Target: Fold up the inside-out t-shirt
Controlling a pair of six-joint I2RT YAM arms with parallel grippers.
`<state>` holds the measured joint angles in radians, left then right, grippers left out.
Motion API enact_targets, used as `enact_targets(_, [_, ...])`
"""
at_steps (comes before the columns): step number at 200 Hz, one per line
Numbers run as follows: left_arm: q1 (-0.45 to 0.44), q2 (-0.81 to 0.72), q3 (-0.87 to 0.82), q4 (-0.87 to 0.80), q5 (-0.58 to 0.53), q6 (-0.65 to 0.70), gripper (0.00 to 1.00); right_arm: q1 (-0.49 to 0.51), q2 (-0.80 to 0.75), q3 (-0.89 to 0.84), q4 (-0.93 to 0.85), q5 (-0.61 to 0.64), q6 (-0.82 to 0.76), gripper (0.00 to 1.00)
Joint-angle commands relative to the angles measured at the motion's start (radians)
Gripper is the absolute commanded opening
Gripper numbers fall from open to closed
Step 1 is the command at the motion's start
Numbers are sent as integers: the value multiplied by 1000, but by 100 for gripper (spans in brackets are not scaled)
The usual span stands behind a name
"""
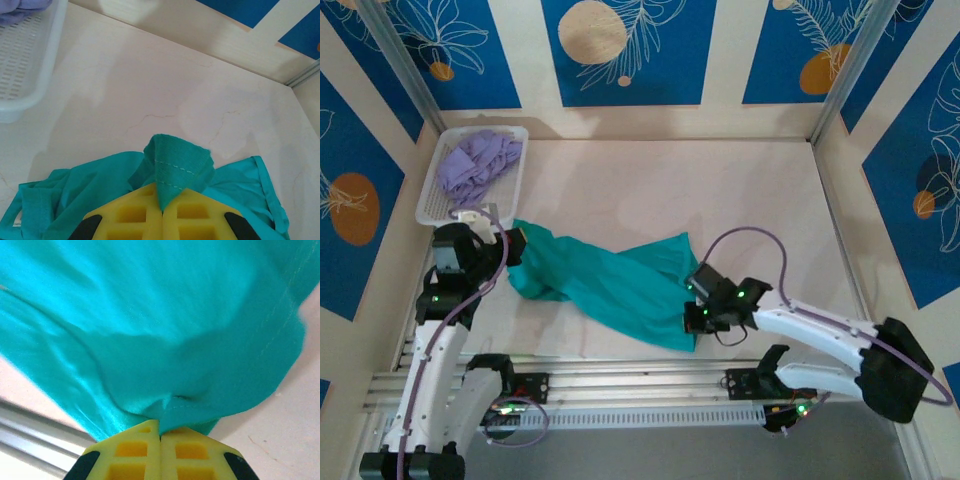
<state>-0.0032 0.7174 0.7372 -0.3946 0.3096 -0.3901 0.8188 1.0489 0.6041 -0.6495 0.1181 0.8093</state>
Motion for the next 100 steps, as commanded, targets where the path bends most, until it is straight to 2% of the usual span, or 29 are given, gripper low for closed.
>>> enact_targets(1, [16,6,20,61,46,-32,0,-114,-103,121,-42,-14,-123,0])
enact_targets(28, [17,19,125,95,41,-56,0,-365,-172,269,-3,-151,-247,0])
enact_targets(49, [16,48,293,65,13,-35,0,-533,-176,438,7,-189,-324,0])
enact_targets(77, [17,61,568,-18,-75,18,0,-687,-183,645,13,-228,-365,0])
enact_targets(100, [17,48,726,-39,-102,30,0,-741,-203,797,-32,-214,-398,0])
